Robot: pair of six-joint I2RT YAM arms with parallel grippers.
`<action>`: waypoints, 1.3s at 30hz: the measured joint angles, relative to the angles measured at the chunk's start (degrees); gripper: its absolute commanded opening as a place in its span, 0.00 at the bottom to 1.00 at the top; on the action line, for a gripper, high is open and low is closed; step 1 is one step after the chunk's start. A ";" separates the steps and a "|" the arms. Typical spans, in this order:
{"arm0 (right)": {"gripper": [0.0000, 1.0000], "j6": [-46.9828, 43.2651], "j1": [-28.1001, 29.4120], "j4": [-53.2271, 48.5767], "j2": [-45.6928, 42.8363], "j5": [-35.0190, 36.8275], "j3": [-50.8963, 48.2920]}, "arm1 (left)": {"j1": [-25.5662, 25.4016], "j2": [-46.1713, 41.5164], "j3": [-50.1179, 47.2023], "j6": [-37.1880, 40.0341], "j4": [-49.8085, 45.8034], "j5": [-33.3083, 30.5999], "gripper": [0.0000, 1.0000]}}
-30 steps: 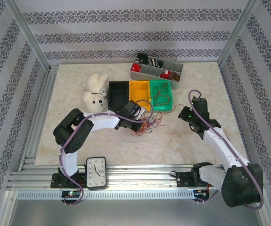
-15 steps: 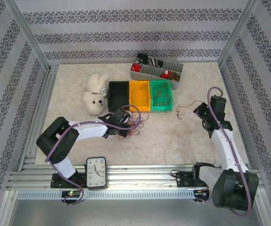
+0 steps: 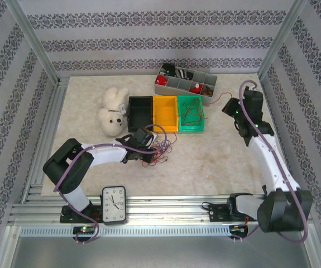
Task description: Untangle the cables
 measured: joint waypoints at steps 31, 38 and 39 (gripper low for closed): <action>0.03 -10.34 15.67 -11.39 46.75 3.72 28.48 | 0.02 -0.50 -2.05 -0.04 3.45 0.66 0.00; 0.07 -8.83 14.67 -11.85 48.61 1.25 29.62 | 0.02 -0.63 -2.05 -0.02 3.43 0.66 0.00; 0.09 -8.74 14.69 -11.82 48.61 1.14 29.81 | 0.00 -0.63 -2.05 -0.02 3.41 0.66 0.00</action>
